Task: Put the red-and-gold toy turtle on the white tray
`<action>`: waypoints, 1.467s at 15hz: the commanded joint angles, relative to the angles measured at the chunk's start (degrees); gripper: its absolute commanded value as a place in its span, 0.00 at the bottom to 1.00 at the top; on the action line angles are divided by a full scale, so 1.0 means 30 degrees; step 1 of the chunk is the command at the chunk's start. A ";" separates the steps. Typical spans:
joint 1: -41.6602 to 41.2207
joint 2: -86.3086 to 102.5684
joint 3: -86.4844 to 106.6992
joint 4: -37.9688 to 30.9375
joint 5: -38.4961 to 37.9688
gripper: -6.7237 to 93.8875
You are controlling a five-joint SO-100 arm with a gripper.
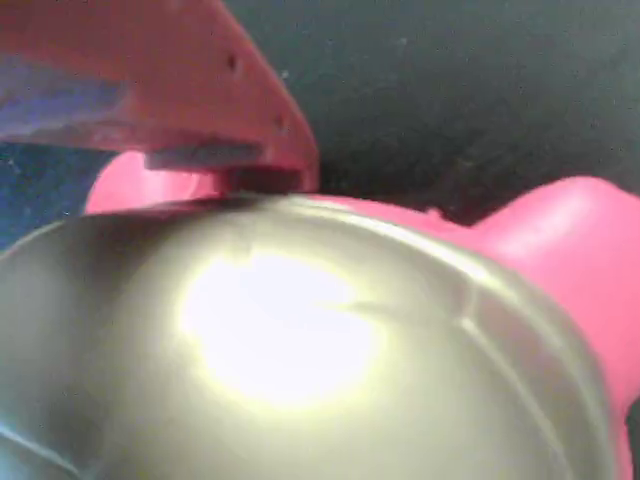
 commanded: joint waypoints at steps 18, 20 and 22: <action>0.0117 0.4424 0.0732 0.0264 -0.1084 0.08; 0.0322 0.5156 0.0850 0.0293 -0.2139 0.07; 0.0820 0.6182 0.0762 0.0527 -0.4043 0.07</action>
